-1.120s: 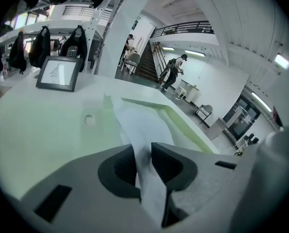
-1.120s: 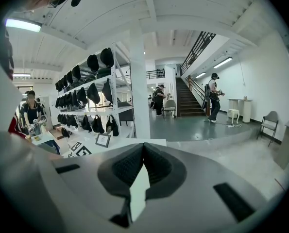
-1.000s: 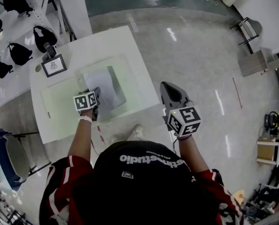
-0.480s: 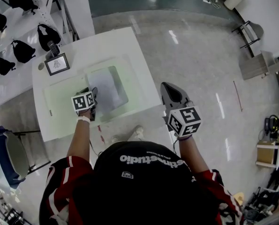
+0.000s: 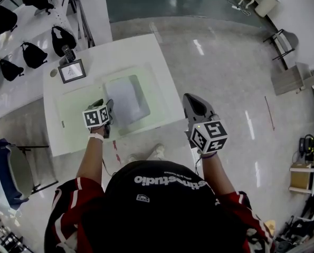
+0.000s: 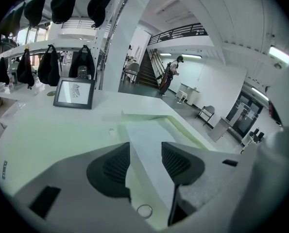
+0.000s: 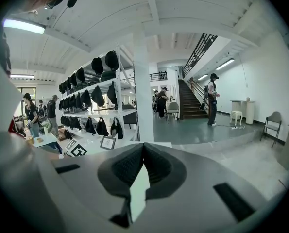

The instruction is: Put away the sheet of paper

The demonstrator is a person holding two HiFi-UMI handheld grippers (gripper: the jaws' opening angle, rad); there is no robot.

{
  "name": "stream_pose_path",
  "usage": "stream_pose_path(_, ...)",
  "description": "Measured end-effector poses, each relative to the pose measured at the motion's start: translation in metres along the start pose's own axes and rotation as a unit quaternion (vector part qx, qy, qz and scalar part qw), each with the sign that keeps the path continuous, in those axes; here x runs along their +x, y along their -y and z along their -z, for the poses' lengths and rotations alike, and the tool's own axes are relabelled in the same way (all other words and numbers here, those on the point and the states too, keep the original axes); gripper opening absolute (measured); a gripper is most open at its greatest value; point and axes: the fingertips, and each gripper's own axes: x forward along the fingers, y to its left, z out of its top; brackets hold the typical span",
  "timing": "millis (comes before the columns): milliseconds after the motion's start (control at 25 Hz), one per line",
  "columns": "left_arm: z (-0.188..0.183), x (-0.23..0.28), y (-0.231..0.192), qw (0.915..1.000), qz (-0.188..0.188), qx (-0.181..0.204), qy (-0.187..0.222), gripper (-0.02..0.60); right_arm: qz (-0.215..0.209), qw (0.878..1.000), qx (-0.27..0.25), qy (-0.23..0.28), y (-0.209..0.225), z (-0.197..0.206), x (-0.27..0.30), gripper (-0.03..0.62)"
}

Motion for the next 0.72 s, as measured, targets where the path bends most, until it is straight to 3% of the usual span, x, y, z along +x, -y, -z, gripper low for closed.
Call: stream_pose_path(720,-0.022,-0.078,0.016,0.9960,0.058,0.033,0.059,0.193,0.025,0.999,0.015,0.029,-0.058,-0.004,-0.026,0.003)
